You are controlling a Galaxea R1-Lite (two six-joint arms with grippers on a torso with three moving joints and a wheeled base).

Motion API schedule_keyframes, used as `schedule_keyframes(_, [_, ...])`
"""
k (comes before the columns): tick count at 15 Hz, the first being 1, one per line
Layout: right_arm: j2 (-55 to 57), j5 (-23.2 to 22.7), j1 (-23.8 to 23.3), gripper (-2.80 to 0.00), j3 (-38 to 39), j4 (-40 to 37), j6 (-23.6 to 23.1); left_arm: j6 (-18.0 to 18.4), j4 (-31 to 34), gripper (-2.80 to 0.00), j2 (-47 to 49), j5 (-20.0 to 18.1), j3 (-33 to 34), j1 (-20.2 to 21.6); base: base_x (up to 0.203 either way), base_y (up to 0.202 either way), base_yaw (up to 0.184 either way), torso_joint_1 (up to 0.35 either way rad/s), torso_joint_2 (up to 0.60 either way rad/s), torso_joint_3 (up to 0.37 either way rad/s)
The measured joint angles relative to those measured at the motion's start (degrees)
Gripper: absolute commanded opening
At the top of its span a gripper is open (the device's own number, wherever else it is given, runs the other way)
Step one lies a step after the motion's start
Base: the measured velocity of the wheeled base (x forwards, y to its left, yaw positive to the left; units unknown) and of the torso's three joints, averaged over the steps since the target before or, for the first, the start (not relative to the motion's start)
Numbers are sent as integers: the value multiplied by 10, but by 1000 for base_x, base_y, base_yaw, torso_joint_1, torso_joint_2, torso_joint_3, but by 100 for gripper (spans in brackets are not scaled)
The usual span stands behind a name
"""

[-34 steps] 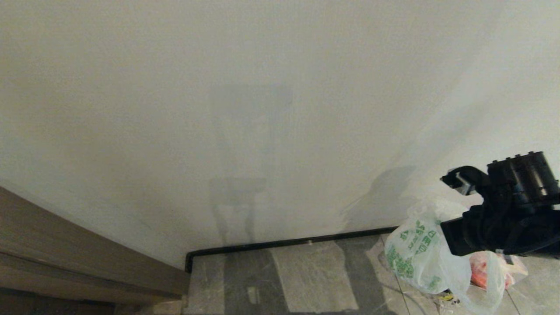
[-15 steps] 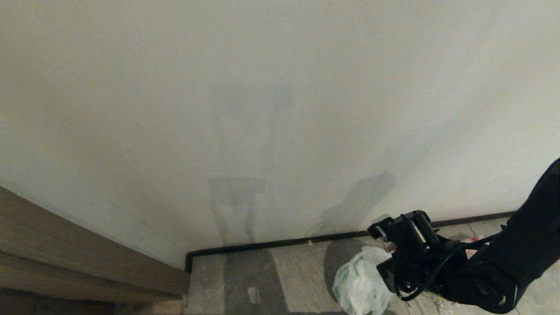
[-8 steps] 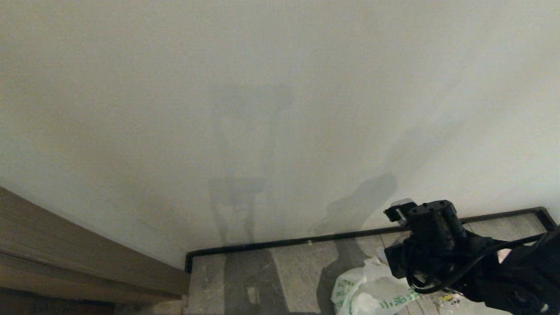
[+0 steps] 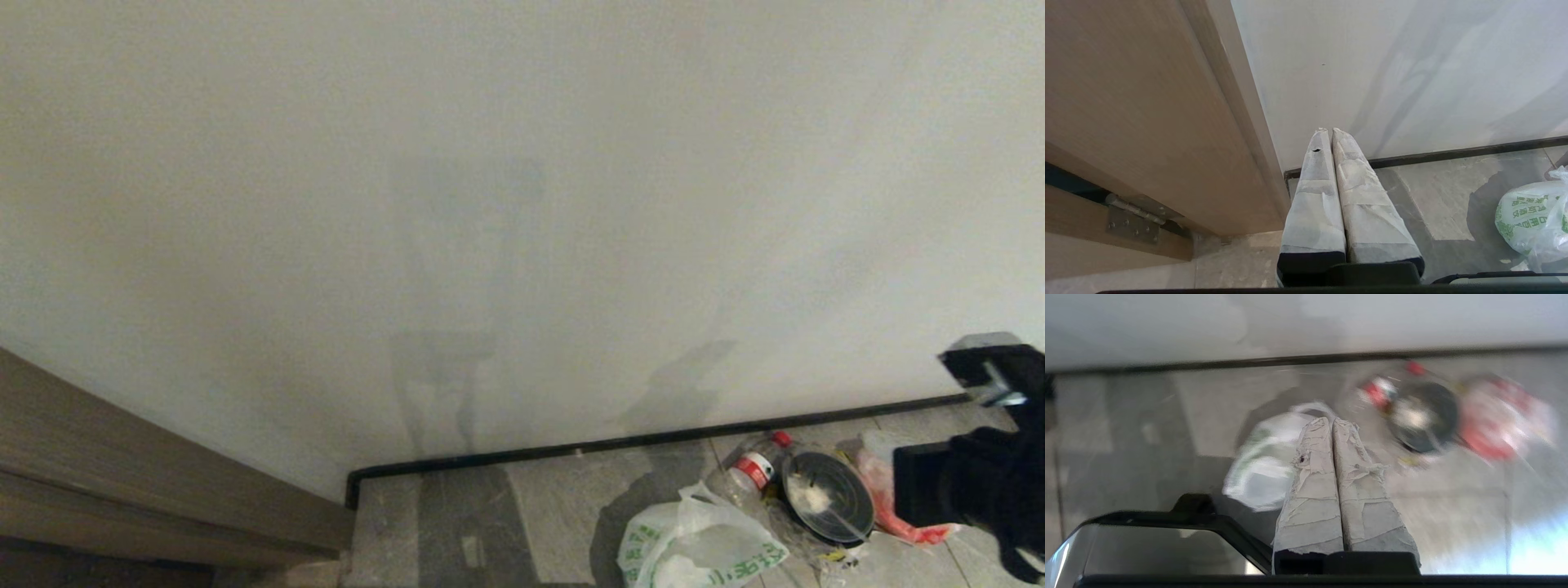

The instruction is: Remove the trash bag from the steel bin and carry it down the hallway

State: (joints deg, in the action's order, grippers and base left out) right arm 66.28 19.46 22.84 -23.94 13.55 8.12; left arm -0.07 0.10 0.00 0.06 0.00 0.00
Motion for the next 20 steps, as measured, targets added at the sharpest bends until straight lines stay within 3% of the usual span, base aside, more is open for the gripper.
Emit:
schedule_keyframes(4, [-198, -86, -126, -280, 24, -139, -19, 0, 0, -280, 0, 0, 0, 0, 0, 0, 0, 0, 0, 0])
schedule_keyframes(6, [-289, -153, -220, -280, 32, -203, -40, 0, 0, -280, 0, 0, 0, 0, 0, 0, 0, 0, 0, 0])
schedule_keyframes(8, [-375, -193, -269, -280, 48, -256, -54, 0, 0, -280, 0, 0, 0, 0, 0, 0, 0, 0, 0, 0])
schedule_keyframes(13, [-594, -188, -239, -280, 140, -275, -75, 0, 0, -280, 0, 0, 0, 0, 0, 0, 0, 0, 0, 0])
schedule_keyframes(20, [-661, -186, -224, -280, 191, -249, -80, 0, 0, -280, 0, 0, 0, 0, 0, 0, 0, 0, 0, 0])
